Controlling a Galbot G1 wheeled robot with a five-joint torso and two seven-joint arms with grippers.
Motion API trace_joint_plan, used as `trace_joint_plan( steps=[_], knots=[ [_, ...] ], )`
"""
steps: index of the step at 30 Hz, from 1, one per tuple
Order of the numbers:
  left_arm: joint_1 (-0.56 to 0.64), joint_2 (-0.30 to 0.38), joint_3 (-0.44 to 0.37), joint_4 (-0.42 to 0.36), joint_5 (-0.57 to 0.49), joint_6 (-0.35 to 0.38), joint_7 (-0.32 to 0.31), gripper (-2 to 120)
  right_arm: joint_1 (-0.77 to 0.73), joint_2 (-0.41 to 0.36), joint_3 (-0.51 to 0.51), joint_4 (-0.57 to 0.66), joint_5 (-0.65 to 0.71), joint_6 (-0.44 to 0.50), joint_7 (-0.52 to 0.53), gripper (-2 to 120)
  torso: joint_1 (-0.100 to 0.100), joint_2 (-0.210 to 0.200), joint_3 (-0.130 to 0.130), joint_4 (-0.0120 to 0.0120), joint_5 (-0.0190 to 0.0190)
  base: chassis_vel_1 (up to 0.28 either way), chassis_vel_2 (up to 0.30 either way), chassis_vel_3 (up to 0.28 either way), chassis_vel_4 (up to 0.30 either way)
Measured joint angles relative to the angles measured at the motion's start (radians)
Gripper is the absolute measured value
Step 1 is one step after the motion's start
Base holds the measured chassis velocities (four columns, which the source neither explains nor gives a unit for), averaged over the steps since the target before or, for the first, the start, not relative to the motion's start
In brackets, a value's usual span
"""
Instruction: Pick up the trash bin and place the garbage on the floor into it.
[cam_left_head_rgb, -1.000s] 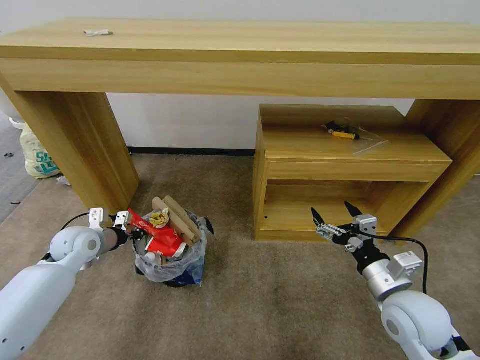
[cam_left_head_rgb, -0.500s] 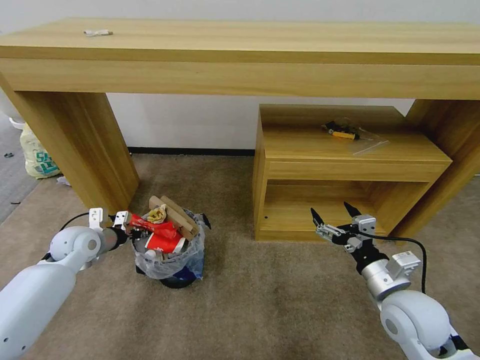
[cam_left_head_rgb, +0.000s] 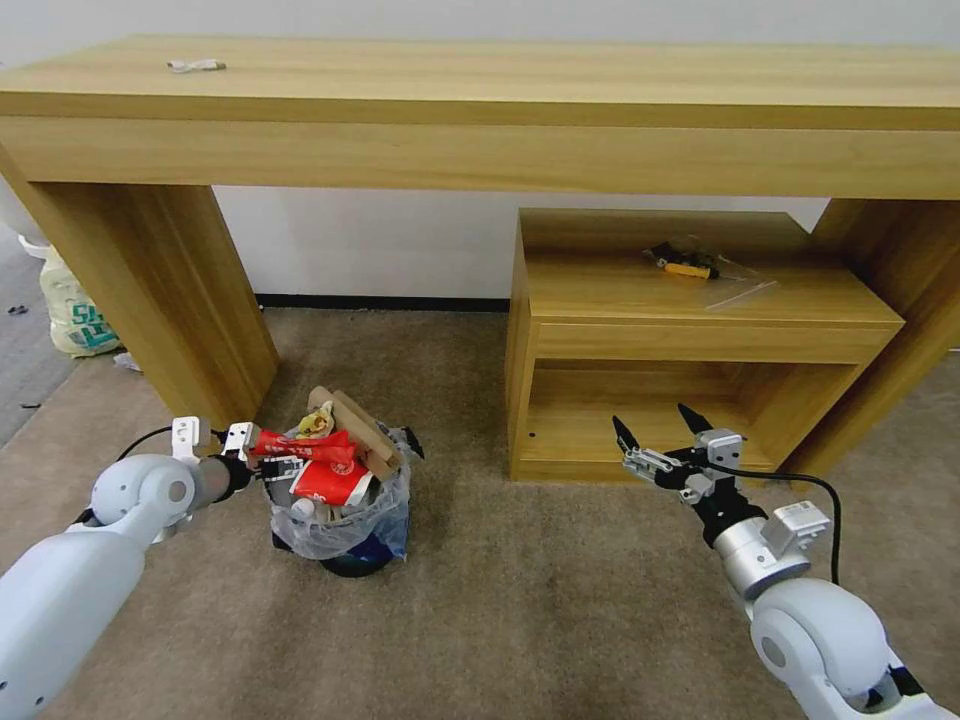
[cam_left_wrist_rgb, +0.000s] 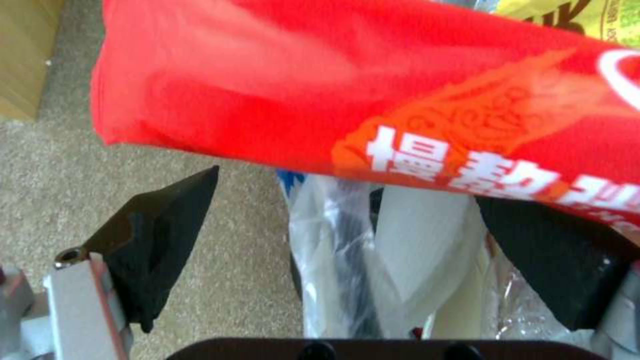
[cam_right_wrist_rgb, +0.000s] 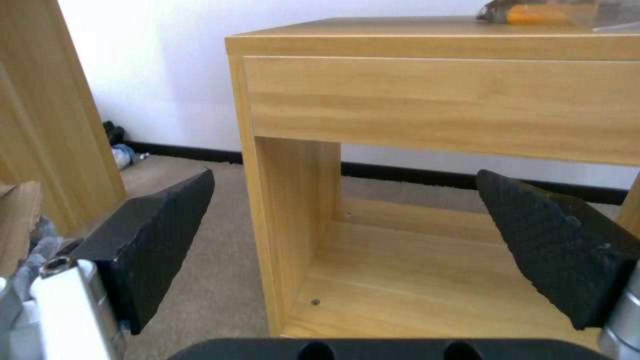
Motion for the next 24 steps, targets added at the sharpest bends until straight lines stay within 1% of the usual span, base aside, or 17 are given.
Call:
trace_joint_plan(
  steps=[10, 13, 15, 16, 24],
  knots=[
    [0.037, 0.007, -0.034, -0.035, 0.002, 0.000, 0.000, 100, 0.009, 0.000, -0.012, -0.002, -0.001, 0.000, 0.001, 100, 0.000, 0.000, 0.000, -0.0001, -0.0001, 0.000, 0.000, 0.000, 0.000],
    [0.054, 0.020, -0.049, -0.063, 0.001, 0.000, 0.000, 100, 0.011, 0.000, -0.014, -0.002, 0.000, 0.000, 0.002, 100, 0.000, 0.000, 0.000, -0.0001, -0.0001, 0.000, 0.000, 0.000, 0.000],
    [0.055, 0.021, -0.049, -0.065, 0.001, 0.000, 0.000, 100, 0.011, 0.000, -0.014, -0.002, 0.000, 0.000, 0.002, 100, 0.000, 0.000, 0.000, -0.0001, 0.0000, 0.000, 0.000, 0.000, 0.000],
    [0.067, 0.029, -0.059, -0.081, 0.000, 0.000, -0.001, 100, 0.011, 0.001, -0.015, -0.002, -0.001, 0.000, 0.002, 100, 0.000, 0.000, 0.000, -0.0001, 0.0000, 0.000, 0.000, 0.000, 0.000],
    [0.121, 0.042, -0.107, -0.139, -0.005, 0.000, -0.002, 100, 0.011, 0.004, -0.023, -0.002, -0.002, 0.000, 0.002, 100, 0.000, 0.000, 0.000, 0.0000, 0.0001, 0.000, 0.000, 0.000, 0.000]
  ],
)
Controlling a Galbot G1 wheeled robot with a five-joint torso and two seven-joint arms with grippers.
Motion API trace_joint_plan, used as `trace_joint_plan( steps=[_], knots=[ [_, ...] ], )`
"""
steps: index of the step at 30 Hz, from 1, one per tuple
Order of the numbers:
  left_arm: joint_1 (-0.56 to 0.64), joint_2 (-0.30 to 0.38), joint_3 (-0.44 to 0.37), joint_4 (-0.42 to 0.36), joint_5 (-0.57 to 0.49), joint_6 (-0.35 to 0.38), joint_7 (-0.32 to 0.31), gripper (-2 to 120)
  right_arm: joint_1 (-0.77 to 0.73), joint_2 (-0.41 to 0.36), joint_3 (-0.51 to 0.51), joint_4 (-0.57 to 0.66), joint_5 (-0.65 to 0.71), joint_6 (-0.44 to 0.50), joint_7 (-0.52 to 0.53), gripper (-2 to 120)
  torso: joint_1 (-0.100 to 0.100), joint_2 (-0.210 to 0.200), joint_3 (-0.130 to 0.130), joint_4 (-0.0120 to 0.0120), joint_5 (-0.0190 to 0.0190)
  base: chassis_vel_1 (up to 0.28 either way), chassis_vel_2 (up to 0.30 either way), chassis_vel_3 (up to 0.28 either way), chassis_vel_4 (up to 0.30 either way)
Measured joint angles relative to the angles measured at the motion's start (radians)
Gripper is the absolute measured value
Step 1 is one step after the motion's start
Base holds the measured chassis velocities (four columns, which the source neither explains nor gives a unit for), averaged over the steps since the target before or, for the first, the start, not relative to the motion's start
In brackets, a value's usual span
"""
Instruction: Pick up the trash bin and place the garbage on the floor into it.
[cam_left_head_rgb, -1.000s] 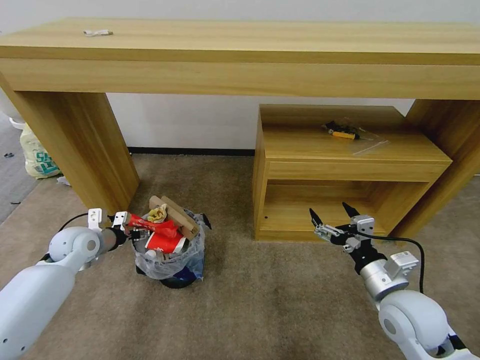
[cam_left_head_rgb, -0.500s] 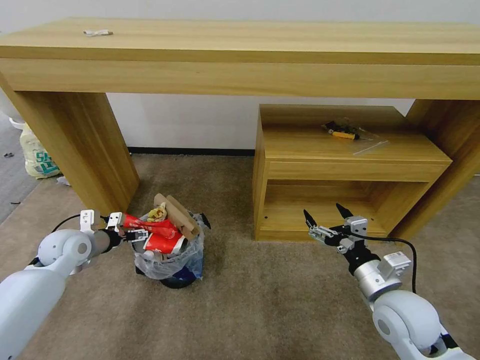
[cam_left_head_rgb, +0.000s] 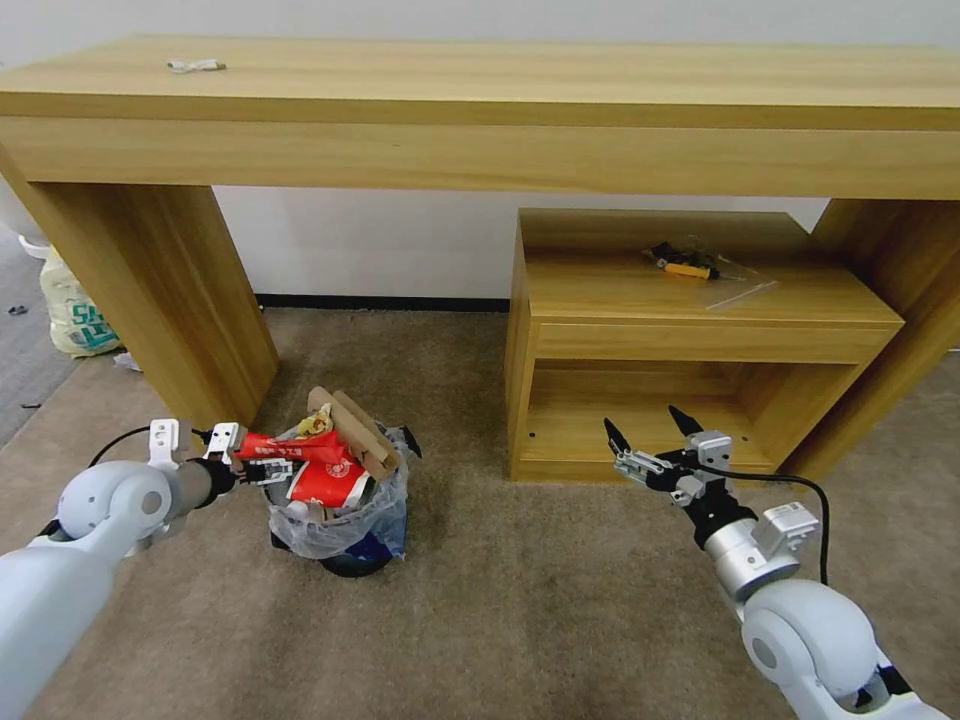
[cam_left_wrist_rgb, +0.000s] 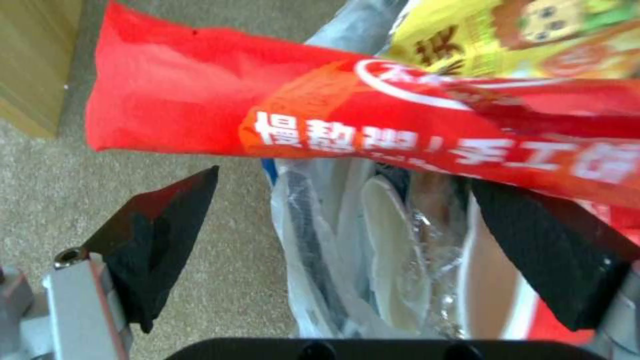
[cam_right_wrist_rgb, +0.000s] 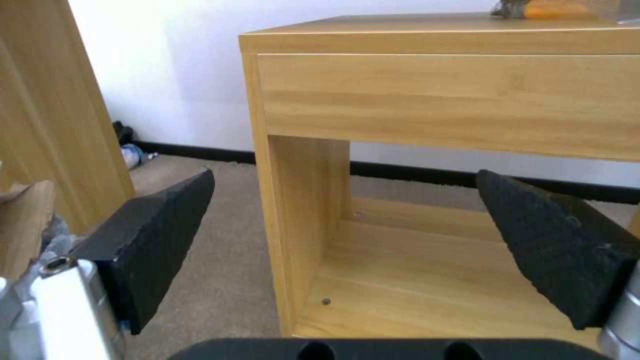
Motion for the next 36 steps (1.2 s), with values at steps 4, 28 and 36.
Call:
trace_joint_plan(
  steps=[4, 28, 36],
  knots=[
    [0.034, 0.006, -0.040, -0.038, -0.011, 0.000, -0.001, 100, 0.001, 0.003, -0.006, 0.003, 0.000, 0.000, 0.001, 100, 0.000, 0.000, 0.000, -0.0001, -0.0001, 0.000, 0.000, 0.000, 0.000],
    [0.344, -0.012, -0.360, -0.233, 0.104, 0.000, 0.121, 100, 0.005, 0.002, -0.009, 0.009, 0.000, 0.000, 0.001, 100, 0.000, 0.000, 0.000, 0.0000, -0.0001, 0.000, 0.000, 0.000, 0.000],
    [0.408, -0.071, -0.493, -0.301, 0.100, -0.021, 0.150, 100, -0.009, 0.003, 0.017, 0.036, -0.005, -0.003, 0.003, 100, 0.000, 0.000, 0.000, 0.0000, -0.0001, 0.000, 0.000, 0.000, 0.000]
  ],
)
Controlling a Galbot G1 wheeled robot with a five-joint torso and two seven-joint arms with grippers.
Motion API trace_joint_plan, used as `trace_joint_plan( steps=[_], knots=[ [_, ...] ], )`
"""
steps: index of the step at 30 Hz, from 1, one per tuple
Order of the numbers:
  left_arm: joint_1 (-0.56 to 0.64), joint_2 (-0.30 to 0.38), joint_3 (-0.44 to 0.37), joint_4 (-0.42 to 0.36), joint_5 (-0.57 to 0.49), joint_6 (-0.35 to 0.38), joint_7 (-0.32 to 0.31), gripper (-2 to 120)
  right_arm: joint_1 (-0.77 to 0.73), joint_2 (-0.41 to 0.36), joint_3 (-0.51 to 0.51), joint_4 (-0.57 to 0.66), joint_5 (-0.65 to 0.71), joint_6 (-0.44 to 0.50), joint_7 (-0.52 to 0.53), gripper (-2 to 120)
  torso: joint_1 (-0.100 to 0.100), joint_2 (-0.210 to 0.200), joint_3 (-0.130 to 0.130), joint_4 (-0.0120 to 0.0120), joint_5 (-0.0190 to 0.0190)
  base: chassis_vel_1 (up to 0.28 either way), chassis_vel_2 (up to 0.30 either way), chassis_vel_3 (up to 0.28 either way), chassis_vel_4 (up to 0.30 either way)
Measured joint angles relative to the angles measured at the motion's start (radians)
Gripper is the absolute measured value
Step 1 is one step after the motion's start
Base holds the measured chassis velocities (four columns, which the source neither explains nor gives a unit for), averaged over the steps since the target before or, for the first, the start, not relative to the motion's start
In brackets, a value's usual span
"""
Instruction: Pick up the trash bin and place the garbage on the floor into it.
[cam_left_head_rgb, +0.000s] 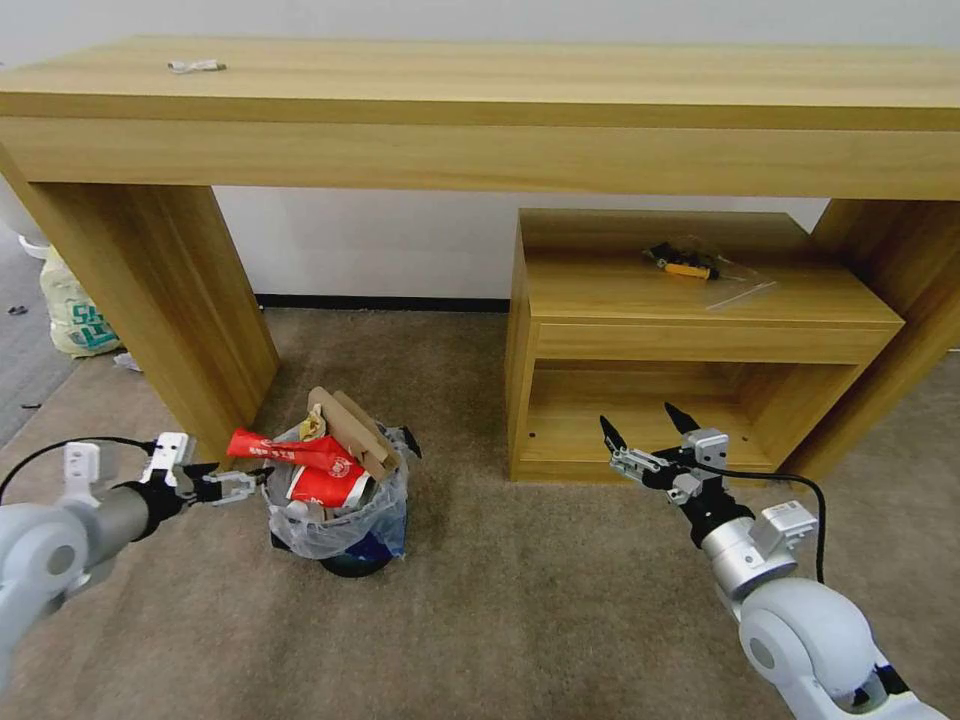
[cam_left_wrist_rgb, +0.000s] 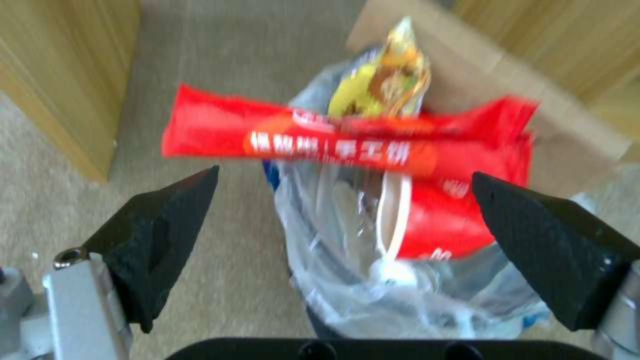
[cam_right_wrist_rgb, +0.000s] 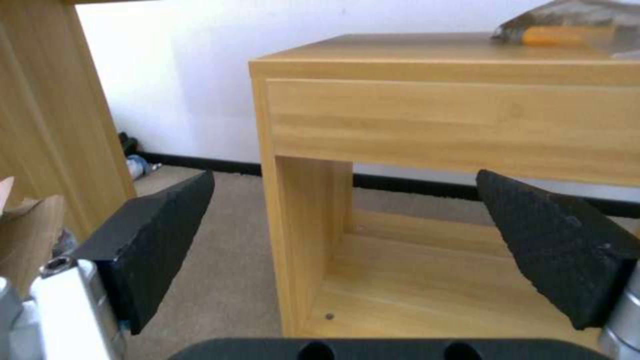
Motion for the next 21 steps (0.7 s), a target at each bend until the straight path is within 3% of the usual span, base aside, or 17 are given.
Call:
trace_joint_plan(
  steps=[6, 9, 14, 17, 21],
  knots=[
    [0.054, -0.082, -0.047, -0.072, 0.078, -0.129, -0.035, 100, -0.041, 0.023, 0.043, 0.037, -0.010, -0.016, 0.008, 100, 0.000, 0.000, 0.000, -0.0001, 0.0001, 0.000, 0.000, 0.000, 0.000],
    [0.095, -0.166, -0.054, -0.125, 0.172, -0.272, -0.080, 100, -0.091, 0.056, 0.079, 0.063, -0.031, -0.029, 0.027, 100, 0.000, 0.000, 0.000, 0.0000, 0.0000, 0.000, 0.000, 0.000, 0.000],
    [0.118, -0.230, -0.055, -0.159, 0.231, -0.343, -0.110, 100, -0.130, 0.089, 0.099, 0.076, -0.061, -0.029, 0.038, 100, 0.000, 0.000, 0.000, 0.0000, 0.0001, 0.000, 0.000, 0.000, 0.000],
    [0.170, -0.340, -0.035, -0.220, 0.347, -0.426, -0.151, 100, -0.220, 0.169, 0.128, 0.094, -0.149, 0.004, 0.044, 100, 0.000, 0.000, 0.000, -0.0002, 0.0002, 0.000, 0.000, 0.000, 0.000],
    [0.201, -0.389, -0.019, -0.243, 0.427, -0.466, -0.153, 100, -0.268, 0.210, 0.143, 0.113, -0.194, 0.026, 0.039, 100, 0.000, 0.000, 0.000, 0.0000, 0.0000, 0.000, 0.000, 0.000, 0.000]
  ],
)
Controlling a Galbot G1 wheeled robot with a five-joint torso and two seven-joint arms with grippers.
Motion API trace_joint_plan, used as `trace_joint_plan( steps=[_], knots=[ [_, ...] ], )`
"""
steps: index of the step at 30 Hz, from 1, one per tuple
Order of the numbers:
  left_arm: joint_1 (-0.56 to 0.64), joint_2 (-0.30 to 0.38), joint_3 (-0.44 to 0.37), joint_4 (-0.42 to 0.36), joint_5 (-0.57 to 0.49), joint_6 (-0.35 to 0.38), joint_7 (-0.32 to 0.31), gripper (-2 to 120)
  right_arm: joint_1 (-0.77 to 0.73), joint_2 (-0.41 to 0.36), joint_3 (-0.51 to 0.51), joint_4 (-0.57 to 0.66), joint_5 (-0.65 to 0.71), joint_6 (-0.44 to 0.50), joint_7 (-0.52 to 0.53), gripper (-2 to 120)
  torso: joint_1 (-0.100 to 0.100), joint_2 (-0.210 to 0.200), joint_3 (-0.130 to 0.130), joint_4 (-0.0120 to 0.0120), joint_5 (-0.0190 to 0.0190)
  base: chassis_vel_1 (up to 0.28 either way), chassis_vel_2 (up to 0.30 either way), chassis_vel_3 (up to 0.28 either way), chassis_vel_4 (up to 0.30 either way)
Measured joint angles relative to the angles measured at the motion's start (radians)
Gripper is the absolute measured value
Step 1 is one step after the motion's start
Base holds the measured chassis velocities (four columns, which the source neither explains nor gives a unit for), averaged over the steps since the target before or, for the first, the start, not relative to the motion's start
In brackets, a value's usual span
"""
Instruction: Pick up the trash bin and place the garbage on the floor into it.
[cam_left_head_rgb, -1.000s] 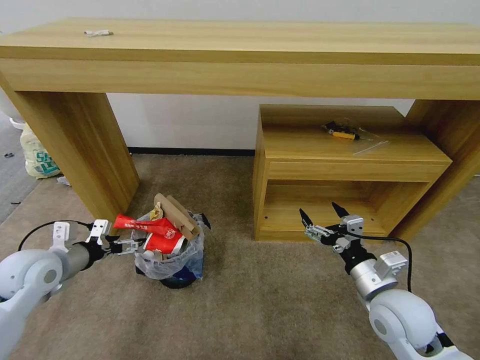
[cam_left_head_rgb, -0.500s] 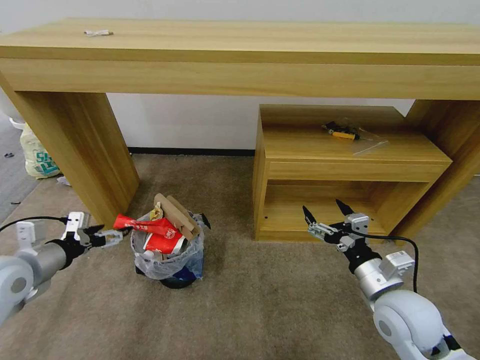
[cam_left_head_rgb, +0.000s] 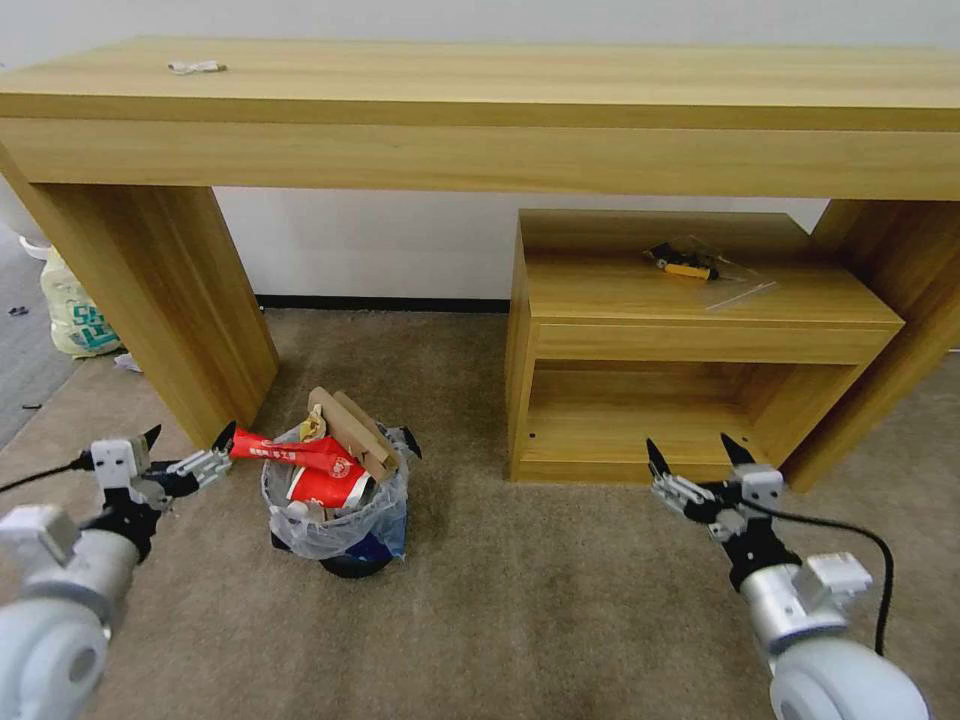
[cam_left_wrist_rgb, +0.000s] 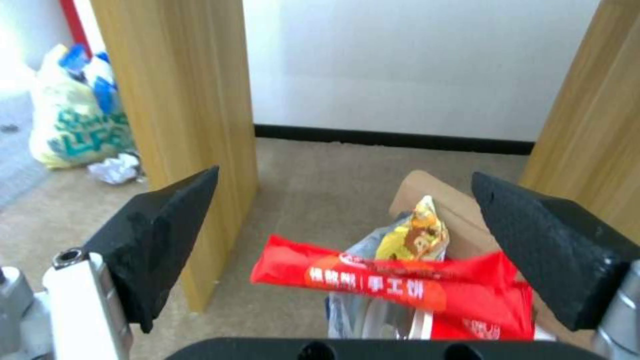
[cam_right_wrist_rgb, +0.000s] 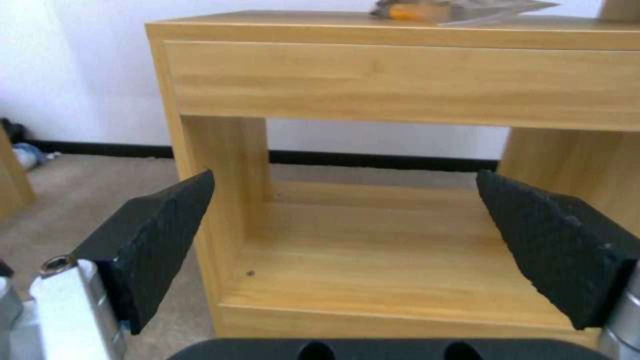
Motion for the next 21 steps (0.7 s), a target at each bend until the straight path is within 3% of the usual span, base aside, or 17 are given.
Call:
trace_joint_plan(
  steps=[2, 7, 15, 21],
  knots=[
    [0.031, -0.058, 0.019, -0.020, 0.067, -0.038, 0.009, 100, -0.053, 0.041, 0.015, 0.024, -0.053, 0.034, -0.015, 100, 0.000, 0.000, 0.000, -0.0001, 0.0001, 0.000, 0.000, 0.000, 0.000],
    [0.086, -0.146, 0.065, -0.080, 0.124, -0.050, 0.031, 100, -0.157, 0.076, 0.020, 0.070, -0.097, 0.118, -0.018, 100, 0.000, 0.000, 0.000, -0.0002, 0.0001, 0.000, 0.000, 0.000, 0.000],
    [0.148, -0.208, 0.129, -0.139, 0.178, -0.056, 0.061, 100, -0.281, 0.075, 0.000, 0.101, -0.137, 0.237, 0.014, 100, 0.000, 0.000, 0.000, -0.0002, 0.0000, 0.000, 0.000, 0.000, 0.000],
    [0.160, -0.212, 0.141, -0.153, 0.192, -0.056, 0.061, 100, -0.298, 0.073, 0.004, 0.101, -0.154, 0.258, 0.023, 100, 0.000, 0.000, 0.000, -0.0001, 0.0001, 0.000, 0.000, 0.000, 0.000]
  ],
)
